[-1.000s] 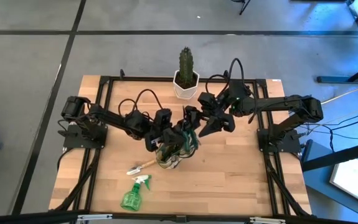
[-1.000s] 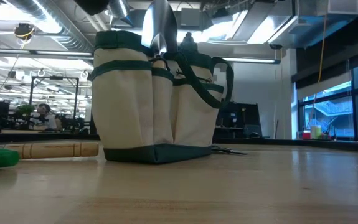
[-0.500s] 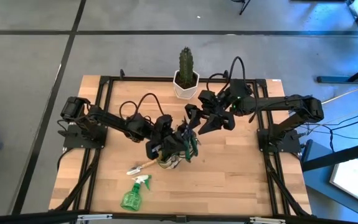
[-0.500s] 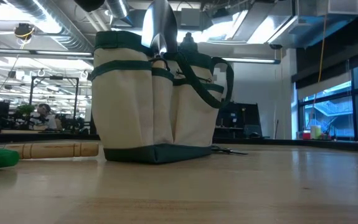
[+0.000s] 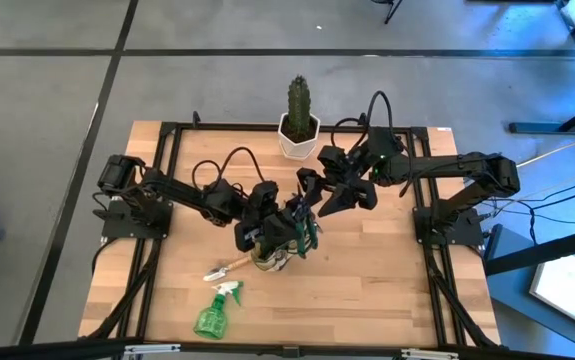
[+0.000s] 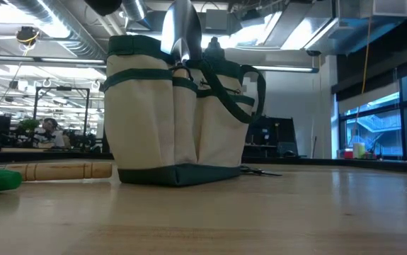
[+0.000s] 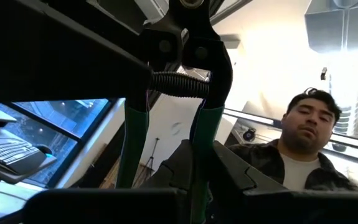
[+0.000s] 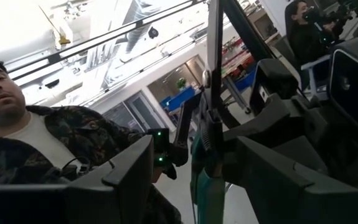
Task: Pick & Place Garden tools in Gardening bag
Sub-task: Put the left green fruit pruner into the green gardening bag
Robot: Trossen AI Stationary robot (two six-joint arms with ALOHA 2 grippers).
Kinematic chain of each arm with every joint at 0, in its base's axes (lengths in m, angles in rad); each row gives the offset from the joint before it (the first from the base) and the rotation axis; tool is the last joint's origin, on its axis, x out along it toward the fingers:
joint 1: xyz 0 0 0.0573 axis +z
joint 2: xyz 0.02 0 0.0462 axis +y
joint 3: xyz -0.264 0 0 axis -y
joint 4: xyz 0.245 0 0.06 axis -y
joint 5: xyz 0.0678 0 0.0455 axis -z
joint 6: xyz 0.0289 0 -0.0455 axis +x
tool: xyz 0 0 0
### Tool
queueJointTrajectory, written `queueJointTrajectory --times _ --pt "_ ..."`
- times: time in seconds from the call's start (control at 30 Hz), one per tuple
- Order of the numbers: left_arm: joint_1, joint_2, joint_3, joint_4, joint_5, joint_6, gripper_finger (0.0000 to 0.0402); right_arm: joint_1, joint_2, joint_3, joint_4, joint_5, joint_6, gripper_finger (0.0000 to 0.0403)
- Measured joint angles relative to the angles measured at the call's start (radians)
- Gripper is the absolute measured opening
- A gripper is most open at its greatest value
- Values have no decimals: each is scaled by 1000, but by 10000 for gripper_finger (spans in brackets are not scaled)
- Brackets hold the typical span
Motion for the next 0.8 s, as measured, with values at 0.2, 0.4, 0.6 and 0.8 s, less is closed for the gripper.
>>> queueJointTrajectory --times 0.2,0.4,0.6,0.8 --pt "11 0 0 2 5 -22 24 0 0 0 -1 -14 1 228" --pt "23 0 0 1 4 -30 24 0 1 0 -4 14 2 228" --pt "23 0 0 1 4 -29 24 0 1 0 -4 35 5 226" --pt "23 1 0 1 1 -27 24 0 1 0 0 36 6 200"
